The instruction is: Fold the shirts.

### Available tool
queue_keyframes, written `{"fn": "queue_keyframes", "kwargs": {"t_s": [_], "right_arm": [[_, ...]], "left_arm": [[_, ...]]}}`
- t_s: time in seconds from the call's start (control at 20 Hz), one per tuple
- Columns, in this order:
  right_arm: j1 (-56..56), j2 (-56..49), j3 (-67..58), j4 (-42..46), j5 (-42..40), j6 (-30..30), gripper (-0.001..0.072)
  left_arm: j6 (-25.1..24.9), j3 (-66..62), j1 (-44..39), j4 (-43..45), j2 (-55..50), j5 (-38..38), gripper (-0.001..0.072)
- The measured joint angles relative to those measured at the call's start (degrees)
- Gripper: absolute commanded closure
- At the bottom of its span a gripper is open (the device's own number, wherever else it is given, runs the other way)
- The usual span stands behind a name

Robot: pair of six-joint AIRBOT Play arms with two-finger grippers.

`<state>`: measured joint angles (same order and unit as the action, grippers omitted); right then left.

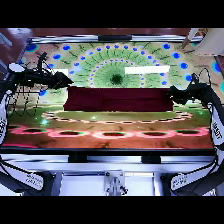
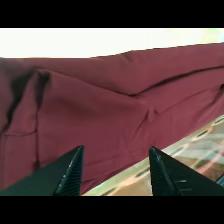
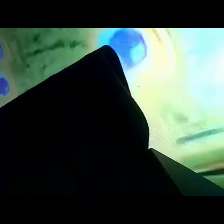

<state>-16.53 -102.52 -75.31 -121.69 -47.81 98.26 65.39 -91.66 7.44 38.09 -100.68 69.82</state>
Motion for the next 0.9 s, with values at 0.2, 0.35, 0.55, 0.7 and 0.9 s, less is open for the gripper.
{"fn": "queue_keyframes", "kwargs": {"t_s": [0.2,0.35,0.55,0.7,0.9], "right_arm": [[1.0,-0.6,0.2,-0.5,-3.7,0.2,0.0553],[1.2,-0.2,0.2,-0.1,-4.7,0.8,0.0634],[1.3,2.6,0.5,2.0,-5.6,3.2,0.0634],[1.2,7.2,0.2,1.2,-4.3,4.5,0.0634],[1.3,14.7,0.2,0.8,-5.1,3.4,0.0634]], "left_arm": [[-0.1,0.0,-0.5,-0.2,0.7,0.3,0.021],[-0.1,0.0,-0.7,-0.2,0.9,0.3,0.021],[-0.1,0.0,-0.8,-0.7,1.1,0.4,0.027],[0.4,-0.1,-1.0,-4.1,1.3,0.3,0.0677],[0.3,0.0,-5.2,-4.6,1.5,0.4,0.0679]]}}
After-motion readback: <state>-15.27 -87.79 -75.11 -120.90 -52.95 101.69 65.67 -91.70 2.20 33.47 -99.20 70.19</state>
